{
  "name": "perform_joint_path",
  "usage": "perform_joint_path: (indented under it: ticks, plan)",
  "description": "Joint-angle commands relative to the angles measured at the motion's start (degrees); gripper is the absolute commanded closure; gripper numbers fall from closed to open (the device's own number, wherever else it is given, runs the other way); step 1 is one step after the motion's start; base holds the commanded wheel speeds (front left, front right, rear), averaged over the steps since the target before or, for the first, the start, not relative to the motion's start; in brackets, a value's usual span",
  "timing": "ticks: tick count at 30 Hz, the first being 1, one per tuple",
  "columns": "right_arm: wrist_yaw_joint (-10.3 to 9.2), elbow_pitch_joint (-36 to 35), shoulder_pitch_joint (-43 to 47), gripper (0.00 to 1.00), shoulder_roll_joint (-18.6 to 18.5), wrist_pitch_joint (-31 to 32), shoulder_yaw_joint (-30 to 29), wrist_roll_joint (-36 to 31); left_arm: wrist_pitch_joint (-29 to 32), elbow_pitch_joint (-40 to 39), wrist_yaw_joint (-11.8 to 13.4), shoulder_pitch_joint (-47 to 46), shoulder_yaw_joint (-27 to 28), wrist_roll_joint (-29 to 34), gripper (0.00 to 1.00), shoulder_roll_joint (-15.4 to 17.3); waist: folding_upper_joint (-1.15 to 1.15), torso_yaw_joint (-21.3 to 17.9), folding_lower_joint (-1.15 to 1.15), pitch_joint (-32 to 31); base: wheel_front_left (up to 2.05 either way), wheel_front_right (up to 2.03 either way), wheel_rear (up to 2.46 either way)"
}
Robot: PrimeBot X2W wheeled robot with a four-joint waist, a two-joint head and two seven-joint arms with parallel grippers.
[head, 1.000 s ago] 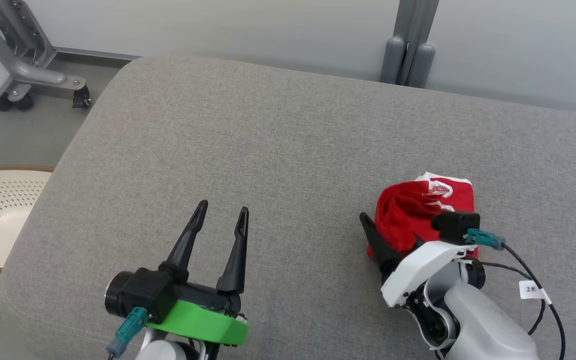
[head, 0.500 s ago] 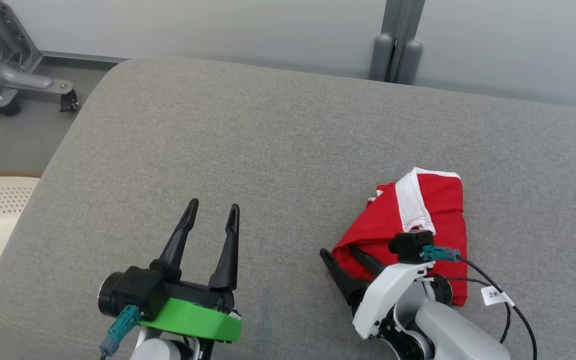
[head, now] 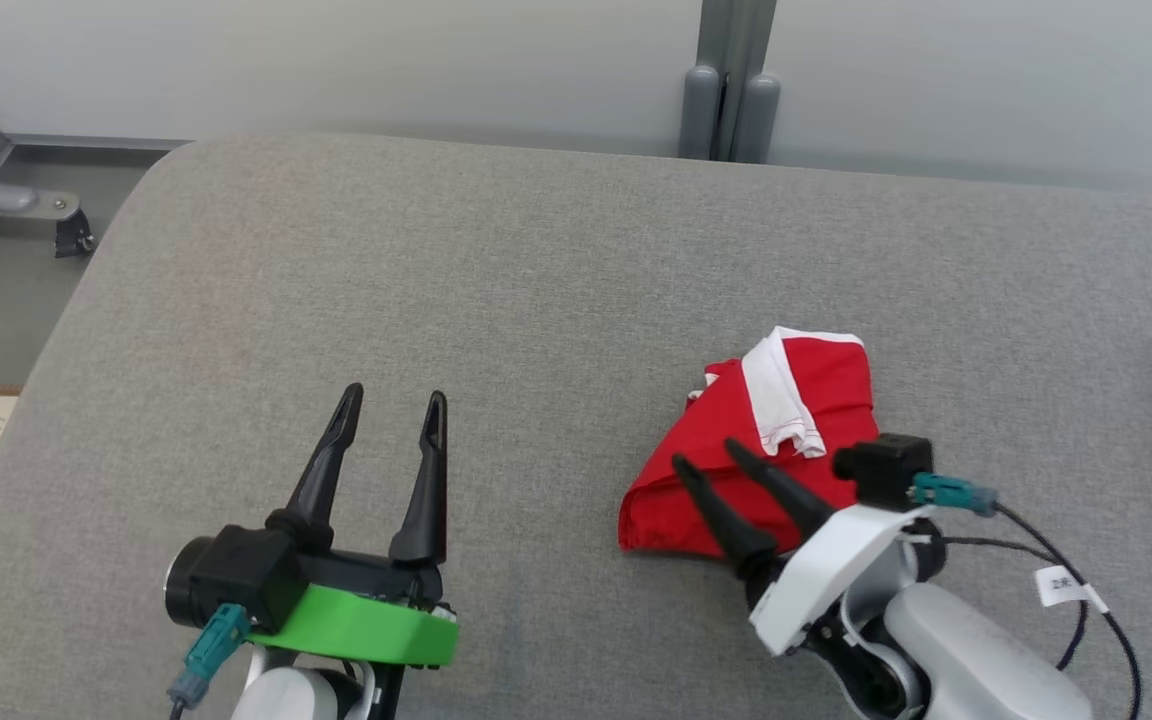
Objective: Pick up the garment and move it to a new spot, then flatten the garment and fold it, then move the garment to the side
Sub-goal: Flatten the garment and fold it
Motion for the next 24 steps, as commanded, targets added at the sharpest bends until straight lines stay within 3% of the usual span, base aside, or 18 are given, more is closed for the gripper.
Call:
perform_joint_path:
  ticks: [1, 6, 9, 17, 24]
  plan:
    - [-0.02, -0.8, 0.9, 0.0, -0.9, -1.2, -1.6, -1.4, 0.1, -0.3, 0.0, -1.1, 0.6, 0.4, 0.0, 0.1, 0.0, -1.3, 0.0, -0.2, 0.0, 0.0, 0.0]
    - [-0.02, -2.7, 2.7, 0.0, -2.4, -5.1, -10.5, -7.4, 0.1, -1.2, 0.1, -1.7, 2.6, 0.9, 0.0, 0.1, 0.0, -3.9, 0.0, -0.1, 0.0, 0.0, 0.0]
    - [-0.03, -3.7, 3.7, 0.0, -2.6, -6.5, -16.3, -15.3, 0.1, -1.7, 0.0, -1.8, 3.2, 1.2, 0.0, 0.1, 0.0, -5.5, 0.0, 0.2, 0.0, 0.0, 0.0]
    - [-0.06, -11.8, 9.9, 0.0, 2.3, -7.1, -28.2, -30.8, 0.1, -0.3, -0.9, -0.9, 2.1, 5.0, 0.0, 0.1, 0.0, -8.4, 0.0, 0.4, 0.0, 0.0, 0.0]
    - [-0.07, -16.2, 13.7, 0.0, 6.8, -7.2, -34.0, -36.9, 0.1, 1.3, -1.0, 0.6, 1.4, 6.2, 0.0, 0.1, 0.0, -9.2, 0.0, 0.5, 0.0, 0.0, 0.0]
